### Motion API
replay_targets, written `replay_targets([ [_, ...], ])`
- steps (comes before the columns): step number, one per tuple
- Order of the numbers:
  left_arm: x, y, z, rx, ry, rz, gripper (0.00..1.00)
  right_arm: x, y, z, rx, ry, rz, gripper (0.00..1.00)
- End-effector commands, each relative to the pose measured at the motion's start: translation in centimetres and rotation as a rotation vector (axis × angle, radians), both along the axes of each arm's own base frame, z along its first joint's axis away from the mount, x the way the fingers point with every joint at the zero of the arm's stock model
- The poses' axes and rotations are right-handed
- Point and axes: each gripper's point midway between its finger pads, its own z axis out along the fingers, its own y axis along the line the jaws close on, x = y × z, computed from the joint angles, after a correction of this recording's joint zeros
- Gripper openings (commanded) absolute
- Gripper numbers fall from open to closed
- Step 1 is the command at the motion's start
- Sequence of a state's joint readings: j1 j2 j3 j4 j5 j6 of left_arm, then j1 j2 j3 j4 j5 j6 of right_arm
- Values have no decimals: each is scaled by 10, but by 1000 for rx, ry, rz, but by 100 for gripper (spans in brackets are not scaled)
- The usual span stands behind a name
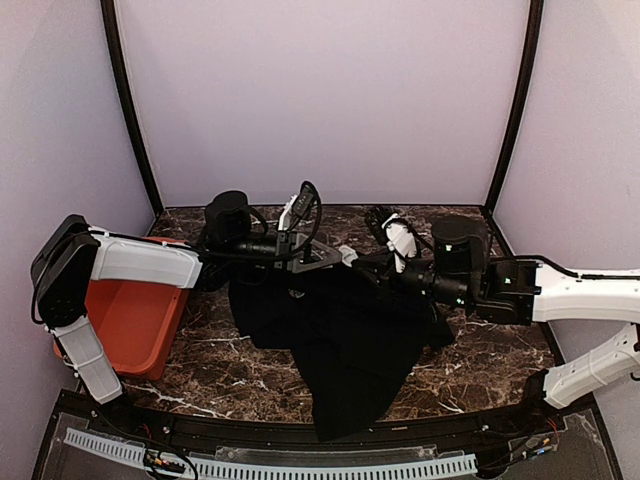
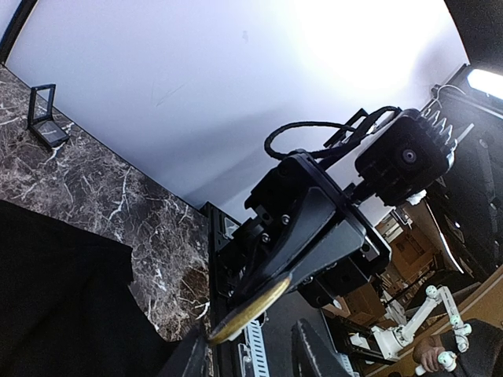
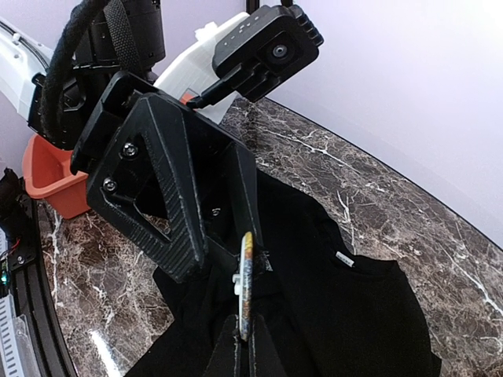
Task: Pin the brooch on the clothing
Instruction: Open the brooch.
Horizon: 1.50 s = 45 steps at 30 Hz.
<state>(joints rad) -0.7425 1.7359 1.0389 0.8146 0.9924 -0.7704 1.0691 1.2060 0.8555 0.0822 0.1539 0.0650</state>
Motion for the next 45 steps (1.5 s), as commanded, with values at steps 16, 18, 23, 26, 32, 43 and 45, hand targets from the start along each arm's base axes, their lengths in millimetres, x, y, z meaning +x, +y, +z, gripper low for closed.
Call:
replay_targets([
  [16, -5, 1, 1, -12, -24, -20, 27, -1, 7, 29, 59, -22, 13, 0],
  [18, -5, 1, 0, -6, -23, -15, 26, -2, 8, 30, 58, -23, 18, 0],
  [23, -3, 1, 0, -6, -22, -6, 26, -2, 9, 29, 46, -31, 28, 0],
  [26, -4, 2, 2, -14, -21, -7, 26, -4, 9, 26, 45, -31, 33, 0],
  [32, -4, 2, 3, -27, -14, -10, 23, -6, 8, 23, 45, -30, 36, 0],
  [43, -3, 2, 2, -34, -3, -14, 18, -8, 7, 22, 50, -33, 43, 0],
  [45, -3, 2, 2, -34, -4, -14, 16, -8, 7, 22, 49, -35, 41, 0],
])
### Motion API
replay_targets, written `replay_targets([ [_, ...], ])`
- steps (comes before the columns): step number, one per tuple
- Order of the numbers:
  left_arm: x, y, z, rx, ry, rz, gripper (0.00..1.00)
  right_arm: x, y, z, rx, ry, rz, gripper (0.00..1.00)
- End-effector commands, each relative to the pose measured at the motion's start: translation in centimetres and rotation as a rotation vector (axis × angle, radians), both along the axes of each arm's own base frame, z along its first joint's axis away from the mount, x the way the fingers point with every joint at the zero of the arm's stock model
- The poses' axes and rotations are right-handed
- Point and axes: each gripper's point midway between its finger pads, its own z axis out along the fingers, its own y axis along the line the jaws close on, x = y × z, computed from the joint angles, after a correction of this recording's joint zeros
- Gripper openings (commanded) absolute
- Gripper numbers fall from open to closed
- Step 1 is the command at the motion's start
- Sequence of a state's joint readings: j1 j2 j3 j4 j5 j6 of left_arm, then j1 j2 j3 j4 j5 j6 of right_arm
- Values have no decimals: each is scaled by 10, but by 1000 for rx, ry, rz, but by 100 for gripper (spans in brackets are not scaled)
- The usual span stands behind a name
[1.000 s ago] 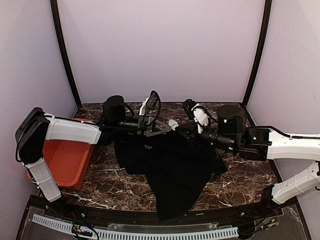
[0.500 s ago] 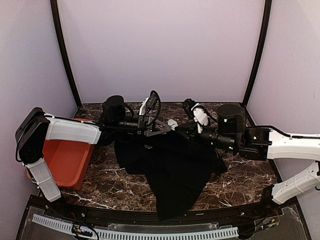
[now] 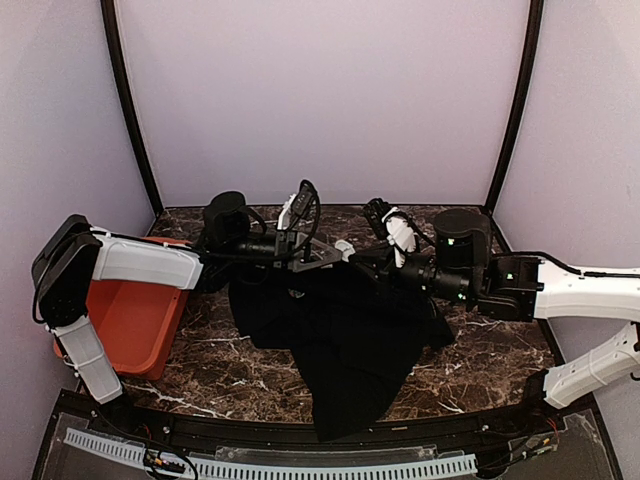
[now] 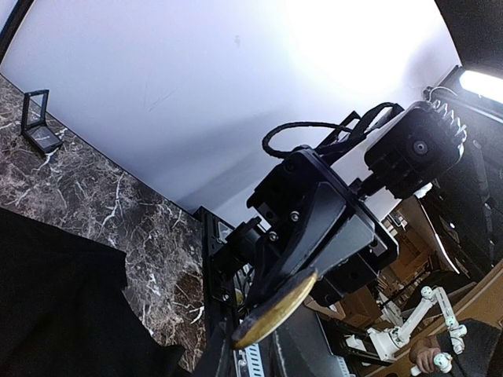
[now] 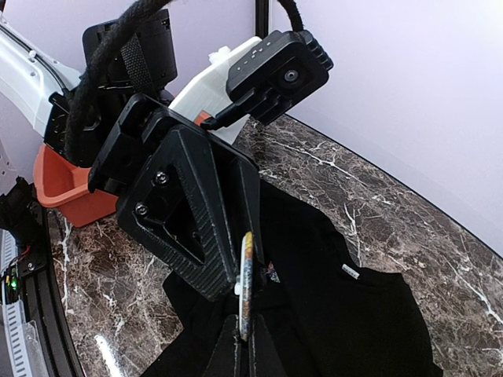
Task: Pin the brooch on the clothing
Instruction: Open the brooch.
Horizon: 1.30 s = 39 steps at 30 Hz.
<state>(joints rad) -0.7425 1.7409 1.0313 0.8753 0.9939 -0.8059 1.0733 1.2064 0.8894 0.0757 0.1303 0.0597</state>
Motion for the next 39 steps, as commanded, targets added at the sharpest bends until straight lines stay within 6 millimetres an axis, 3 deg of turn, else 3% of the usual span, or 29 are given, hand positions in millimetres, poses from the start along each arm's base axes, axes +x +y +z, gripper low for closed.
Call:
replay_targets([
  [1, -2, 1, -3, -6, -3, -10, 15, -4, 1, 7, 25, -24, 11, 0],
  [11, -1, 1, -5, -4, 4, -5, 12, -8, 4, 5, 15, -37, 15, 0],
  [18, 0, 4, 1, -46, 20, -13, 21, -9, -3, 10, 49, -42, 1, 0],
  [27, 0, 4, 1, -48, 19, -15, 15, -8, -3, 10, 47, -34, -4, 0],
  [39, -1, 2, -2, -25, 4, -6, 17, -5, 3, 8, 32, -28, -8, 0],
])
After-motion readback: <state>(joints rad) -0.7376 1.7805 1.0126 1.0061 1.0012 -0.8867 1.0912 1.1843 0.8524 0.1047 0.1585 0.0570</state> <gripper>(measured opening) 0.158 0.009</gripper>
